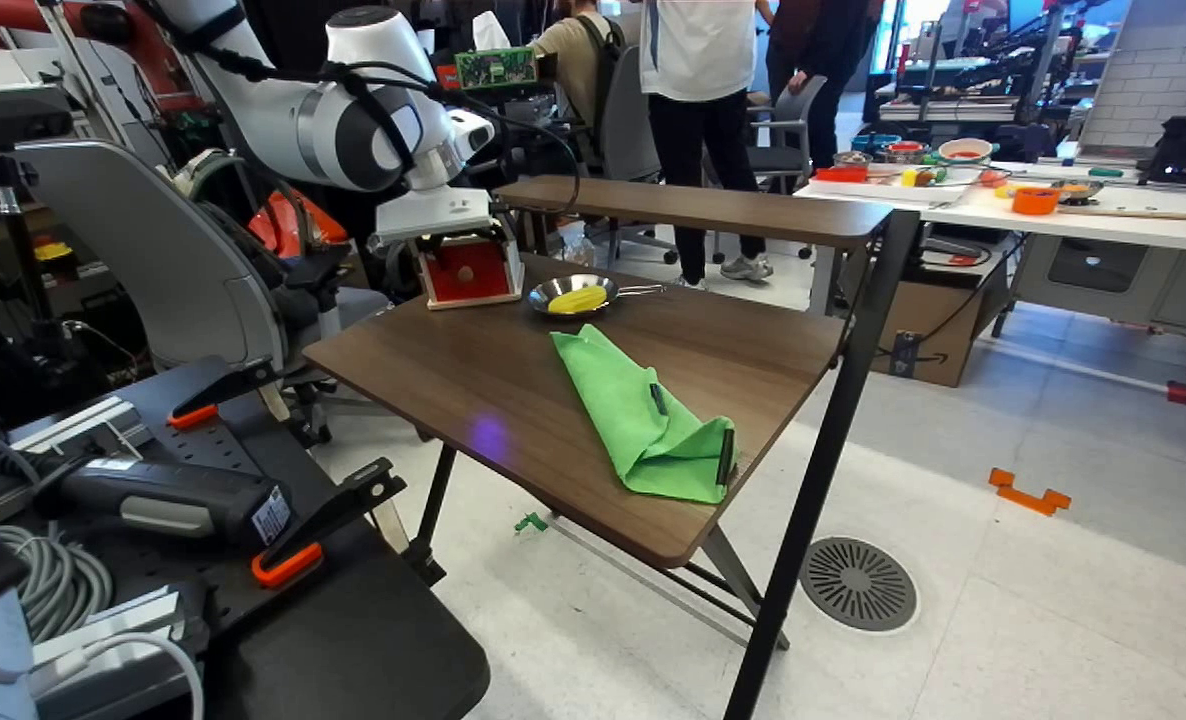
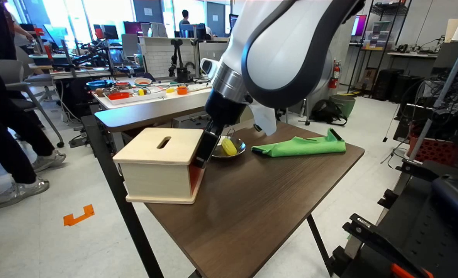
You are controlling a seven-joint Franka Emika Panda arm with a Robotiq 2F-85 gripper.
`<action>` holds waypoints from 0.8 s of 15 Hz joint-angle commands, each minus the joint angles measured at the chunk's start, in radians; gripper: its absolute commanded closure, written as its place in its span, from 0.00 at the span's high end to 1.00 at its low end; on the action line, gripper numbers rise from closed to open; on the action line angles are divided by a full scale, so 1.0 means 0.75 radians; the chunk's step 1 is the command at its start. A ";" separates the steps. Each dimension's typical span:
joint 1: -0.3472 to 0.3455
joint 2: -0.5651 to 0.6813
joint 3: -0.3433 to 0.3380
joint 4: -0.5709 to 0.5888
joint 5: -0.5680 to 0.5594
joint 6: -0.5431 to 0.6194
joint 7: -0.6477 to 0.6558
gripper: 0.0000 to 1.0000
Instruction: Close the drawer
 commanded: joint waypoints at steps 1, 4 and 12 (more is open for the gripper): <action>-0.051 -0.009 0.041 -0.023 -0.026 0.037 0.021 1.00; -0.083 -0.073 0.052 -0.091 -0.022 -0.032 0.024 1.00; -0.064 -0.412 0.018 -0.296 0.026 -0.399 0.016 1.00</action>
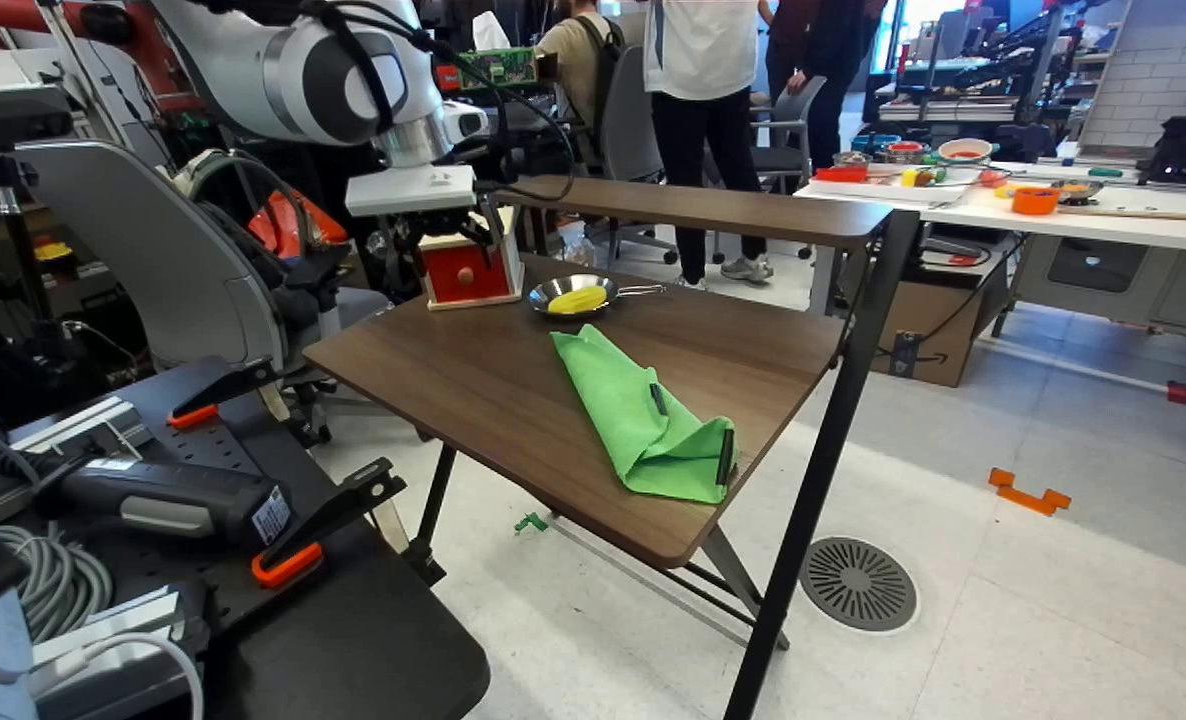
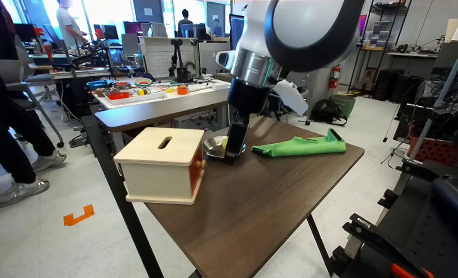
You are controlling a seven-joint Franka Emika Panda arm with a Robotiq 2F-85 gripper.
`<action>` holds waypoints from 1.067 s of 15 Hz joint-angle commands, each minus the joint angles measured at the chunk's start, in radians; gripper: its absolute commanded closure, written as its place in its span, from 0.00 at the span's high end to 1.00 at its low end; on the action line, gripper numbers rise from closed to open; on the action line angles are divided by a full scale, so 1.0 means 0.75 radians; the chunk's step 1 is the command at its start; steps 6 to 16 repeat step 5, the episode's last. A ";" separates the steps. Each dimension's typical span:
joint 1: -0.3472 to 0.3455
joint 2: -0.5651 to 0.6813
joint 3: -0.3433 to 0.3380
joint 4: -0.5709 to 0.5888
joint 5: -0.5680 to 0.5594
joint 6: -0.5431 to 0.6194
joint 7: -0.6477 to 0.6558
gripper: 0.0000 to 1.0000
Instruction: Close the drawer
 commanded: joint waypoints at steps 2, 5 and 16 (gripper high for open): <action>-0.019 -0.248 0.037 -0.132 0.072 -0.150 -0.024 1.00; 0.030 -0.213 -0.008 -0.095 0.073 -0.121 -0.020 1.00; 0.030 -0.213 -0.008 -0.095 0.073 -0.121 -0.020 1.00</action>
